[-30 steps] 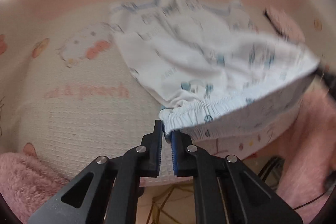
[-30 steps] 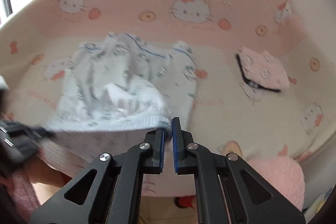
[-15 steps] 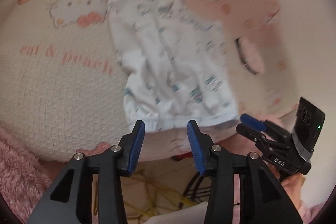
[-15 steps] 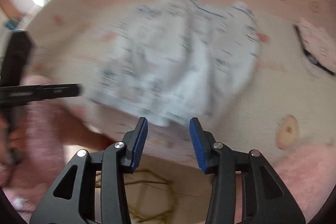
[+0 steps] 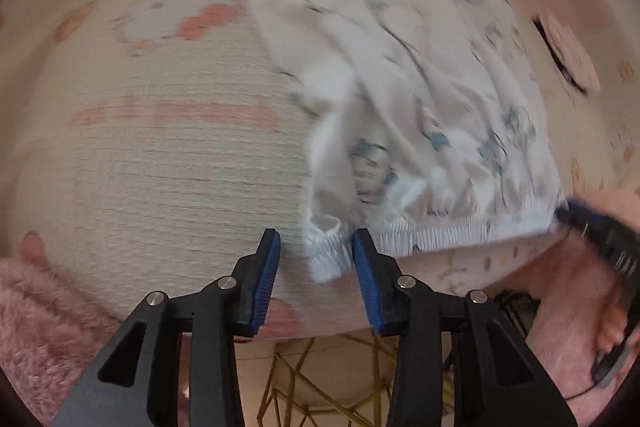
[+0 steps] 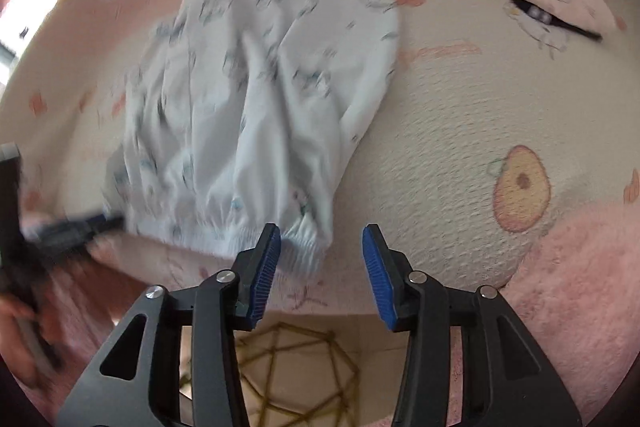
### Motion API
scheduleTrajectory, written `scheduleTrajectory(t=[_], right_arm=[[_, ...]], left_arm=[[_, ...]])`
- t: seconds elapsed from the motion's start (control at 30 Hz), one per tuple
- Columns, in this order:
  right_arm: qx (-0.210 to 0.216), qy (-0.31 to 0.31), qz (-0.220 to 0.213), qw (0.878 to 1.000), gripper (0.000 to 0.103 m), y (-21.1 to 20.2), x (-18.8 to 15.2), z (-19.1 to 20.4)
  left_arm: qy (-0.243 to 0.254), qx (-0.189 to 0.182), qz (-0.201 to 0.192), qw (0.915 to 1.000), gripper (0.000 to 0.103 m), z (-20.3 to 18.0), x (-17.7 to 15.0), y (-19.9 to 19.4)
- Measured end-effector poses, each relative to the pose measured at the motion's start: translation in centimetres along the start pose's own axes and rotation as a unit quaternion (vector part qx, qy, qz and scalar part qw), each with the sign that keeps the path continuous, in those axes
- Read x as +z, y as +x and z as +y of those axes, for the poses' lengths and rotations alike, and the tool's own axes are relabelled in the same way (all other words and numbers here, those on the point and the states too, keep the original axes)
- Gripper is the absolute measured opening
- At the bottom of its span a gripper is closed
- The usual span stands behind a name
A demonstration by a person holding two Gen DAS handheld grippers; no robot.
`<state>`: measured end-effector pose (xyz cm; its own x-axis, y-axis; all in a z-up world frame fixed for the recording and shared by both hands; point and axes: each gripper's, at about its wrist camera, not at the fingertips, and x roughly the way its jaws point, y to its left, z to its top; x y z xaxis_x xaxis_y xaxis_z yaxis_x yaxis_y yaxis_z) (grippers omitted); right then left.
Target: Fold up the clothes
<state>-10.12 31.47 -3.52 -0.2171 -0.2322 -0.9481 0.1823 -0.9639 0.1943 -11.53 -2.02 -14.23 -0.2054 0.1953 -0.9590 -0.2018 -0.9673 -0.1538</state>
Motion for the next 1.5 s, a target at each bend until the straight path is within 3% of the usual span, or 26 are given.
scheduleTrajectory(t=[0.1,0.13,0.23,0.33,0.4,0.5,0.57,0.63,0.73,0.77,0.83,0.9,0.97,1.03,1.07,1.1,1.17,1.2,1.5], right_arm=[[-0.043,-0.018,0.044,0.998,0.052,2.1,-0.6,0.6],[-0.045,-0.015,0.028,0.999,0.052,1.5,-0.6,0.5],[-0.049,0.002,-0.027,0.998,0.052,-1.0,-0.8,-0.2],[-0.037,0.041,-0.068,0.996,0.052,-3.1,-1.2,-1.8],[-0.003,0.070,-0.079,0.994,0.053,-3.8,-1.6,-3.2],[0.030,0.043,-0.052,0.997,0.053,-2.4,-2.1,-1.8],[0.008,0.014,-0.009,1.000,0.053,-0.4,-1.8,-1.5],[-0.040,0.005,0.017,0.999,0.052,1.0,-2.3,-1.4],[-0.056,0.027,-0.007,0.998,0.052,-0.2,-2.7,-2.6],[-0.052,0.034,-0.014,0.998,0.052,-0.7,-2.9,-3.1],[0.000,0.059,-0.009,0.998,0.053,-0.8,-3.2,-4.2],[0.031,0.072,0.002,0.997,0.053,-0.3,-3.5,-4.7],[0.038,0.070,0.008,0.997,0.053,0.2,-3.8,-4.6],[0.024,0.048,0.001,0.999,0.046,0.3,-3.9,-3.9],[0.023,0.041,0.000,0.999,0.030,0.4,-4.0,-3.6],[0.023,0.035,-0.002,0.999,0.023,0.5,-4.1,-3.3],[0.009,0.023,-0.009,1.000,0.018,0.5,-4.3,-2.6],[0.008,0.016,-0.011,1.000,0.017,0.4,-4.5,-2.4],[0.018,0.043,-0.010,0.999,0.022,0.5,-5.7,-2.7]], left_arm=[[-0.041,-0.033,-0.011,0.9985,0.039,1.9,-0.3,-0.6],[-0.053,-0.037,-0.014,0.9978,0.039,2.4,-0.5,-0.7],[-0.067,0.007,-0.027,0.9973,0.039,3.4,-0.8,-0.8],[-0.088,-0.070,-0.036,0.9930,0.038,4.0,-0.8,-1.1],[-0.071,-0.089,-0.045,0.9925,0.038,2.9,-0.4,-1.5],[-0.044,-0.095,-0.034,0.9939,0.038,1.3,0.2,-1.1],[-0.034,-0.068,-0.014,0.9970,0.038,0.9,0.4,0.5],[-0.051,-0.045,-0.002,0.9977,0.033,1.6,0.3,1.3],[-0.086,-0.067,-0.009,0.9940,0.033,3.0,0.3,0.9],[-0.090,-0.077,-0.010,0.9929,0.032,3.3,0.3,0.7],[-0.108,-0.133,0.009,0.9852,0.032,3.8,0.0,1.1],[-0.112,-0.141,0.015,0.9836,0.032,3.5,-0.4,1.4],[-0.097,-0.117,0.015,0.9883,0.032,2.8,-0.7,1.6],[-0.088,-0.110,0.010,0.9900,0.032,2.4,-0.5,1.7],[-0.084,-0.109,0.008,0.9905,0.032,2.1,-0.5,1.8],[-0.079,-0.108,0.006,0.9910,0.032,1.9,-0.4,1.9],[-0.083,-0.110,-0.005,0.9905,0.021,1.4,0.0,2.1],[-0.087,-0.113,-0.003,0.9898,0.016,1.4,0.0,2.2],[-0.138,-0.153,0.013,0.9784,0.020,2.4,0.1,3.2]])
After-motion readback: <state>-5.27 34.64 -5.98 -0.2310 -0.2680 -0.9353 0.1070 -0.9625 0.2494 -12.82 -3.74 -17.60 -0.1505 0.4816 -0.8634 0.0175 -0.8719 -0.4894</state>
